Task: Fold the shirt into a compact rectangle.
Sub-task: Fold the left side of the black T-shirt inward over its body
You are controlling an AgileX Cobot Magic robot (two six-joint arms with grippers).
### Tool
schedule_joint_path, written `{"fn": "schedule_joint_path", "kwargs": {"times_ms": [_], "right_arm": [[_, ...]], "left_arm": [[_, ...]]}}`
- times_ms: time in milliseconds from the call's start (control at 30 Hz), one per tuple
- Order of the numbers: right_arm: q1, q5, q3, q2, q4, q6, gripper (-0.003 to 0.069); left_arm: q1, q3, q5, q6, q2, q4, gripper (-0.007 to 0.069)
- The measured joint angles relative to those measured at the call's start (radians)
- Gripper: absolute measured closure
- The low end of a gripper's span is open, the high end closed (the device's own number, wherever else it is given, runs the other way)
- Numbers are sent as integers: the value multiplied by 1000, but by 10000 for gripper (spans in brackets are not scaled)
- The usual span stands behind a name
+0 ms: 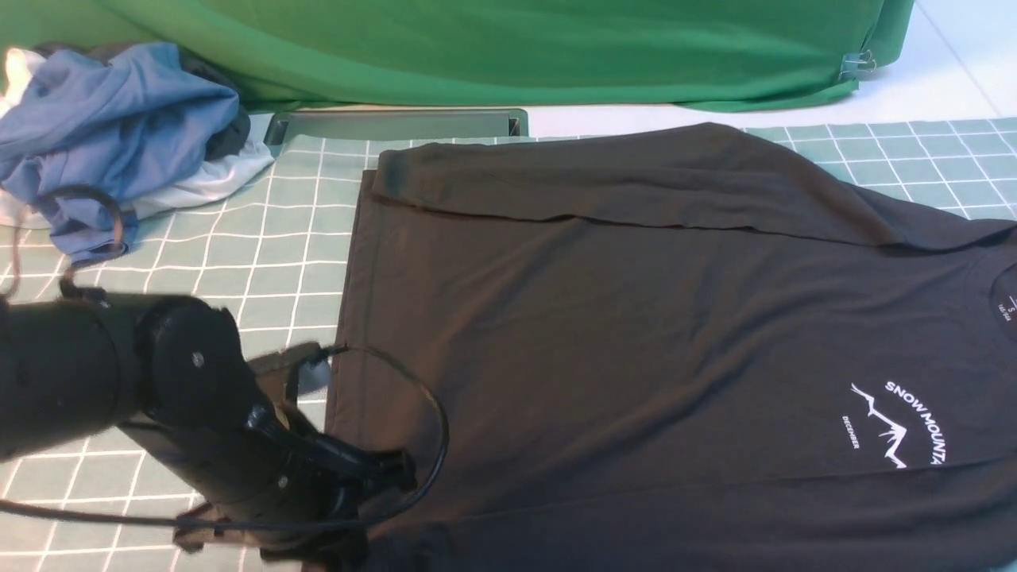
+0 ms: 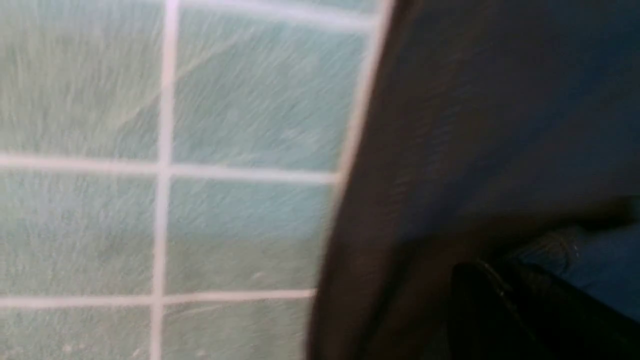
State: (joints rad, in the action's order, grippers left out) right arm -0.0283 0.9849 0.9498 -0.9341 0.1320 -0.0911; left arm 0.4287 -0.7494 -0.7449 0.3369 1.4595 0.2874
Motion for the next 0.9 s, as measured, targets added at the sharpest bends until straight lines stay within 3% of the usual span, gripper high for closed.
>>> {"fn": "schedule_joint_path", "kwargs": {"times_ms": [300,467,667,900], "right_arm": [[0,0,0,0,0,0,534],[0,0,0,0,0,0,534],[0,0,0,0,0,0,528],[0,0,0,0,0,0,514]], "left_arm": [[-36,-348,-62,19,-24,-88,606],[-147,-568,-63,-5,99,-55,606],[-207,-634,-27,-79,259,-24,606],[-270,-670,-6,-88,433,-9,601]]}}
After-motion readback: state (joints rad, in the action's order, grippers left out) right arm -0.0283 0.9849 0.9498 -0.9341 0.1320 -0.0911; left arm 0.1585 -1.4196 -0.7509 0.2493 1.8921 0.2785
